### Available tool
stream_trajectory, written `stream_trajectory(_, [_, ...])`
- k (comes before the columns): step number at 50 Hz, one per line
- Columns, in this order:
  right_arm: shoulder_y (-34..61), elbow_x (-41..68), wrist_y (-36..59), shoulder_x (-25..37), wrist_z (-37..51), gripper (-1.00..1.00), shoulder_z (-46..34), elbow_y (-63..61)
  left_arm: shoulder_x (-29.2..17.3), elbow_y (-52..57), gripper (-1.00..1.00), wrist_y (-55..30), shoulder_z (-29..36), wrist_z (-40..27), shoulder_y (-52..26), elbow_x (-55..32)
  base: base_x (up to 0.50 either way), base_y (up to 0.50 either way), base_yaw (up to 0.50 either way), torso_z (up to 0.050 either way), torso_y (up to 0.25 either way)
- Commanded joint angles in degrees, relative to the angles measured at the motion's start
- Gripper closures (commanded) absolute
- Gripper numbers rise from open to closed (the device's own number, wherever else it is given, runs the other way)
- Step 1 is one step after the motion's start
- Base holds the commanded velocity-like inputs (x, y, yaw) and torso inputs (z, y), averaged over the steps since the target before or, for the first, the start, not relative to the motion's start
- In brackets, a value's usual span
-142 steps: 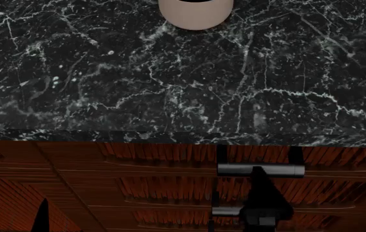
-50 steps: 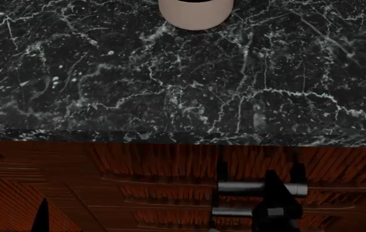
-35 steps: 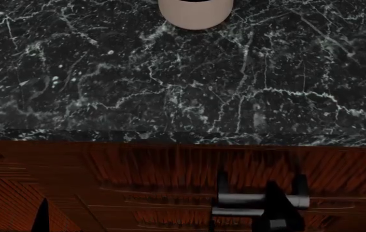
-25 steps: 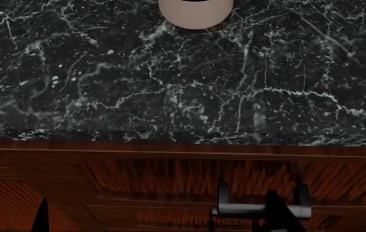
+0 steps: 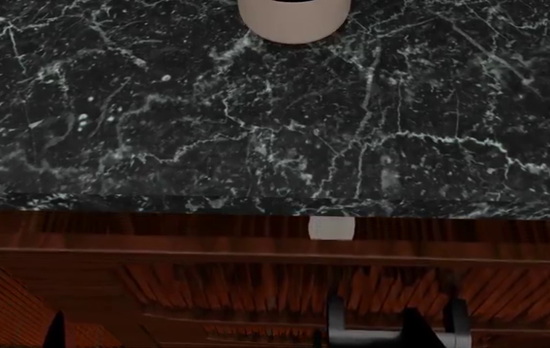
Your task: Open the right drawer.
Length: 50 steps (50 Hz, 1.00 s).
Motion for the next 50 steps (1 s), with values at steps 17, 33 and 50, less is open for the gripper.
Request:
stream_trajectory(17, [-0.16,-8.7,0.83,-0.17,4.53,1.0,-2.47,-4.24,-0.71,1.83,-1.0,1.45,-0.2,-1.25,2.31,-1.69,-0.06,0.0,0.0,0.001,0.003])
stream_trajectory(33, [-0.24,-8.73,1.15,-0.46,4.24,1.0,-2.54,-4.22,-1.26,3.08,-1.0,-1.23,-0.5,-3.18,0.4,-4.3,-0.17,0.0,0.0,0.001,0.003])
stream_trajectory(50, [-0.48,-8.71,1.07,-0.37,4.65,1.0,-2.78,-4.25,-3.25,2.74,-1.0,-0.01,0.02,-5.86,0.35,-6.7,-0.13,0.0,0.0,0.001,0.002])
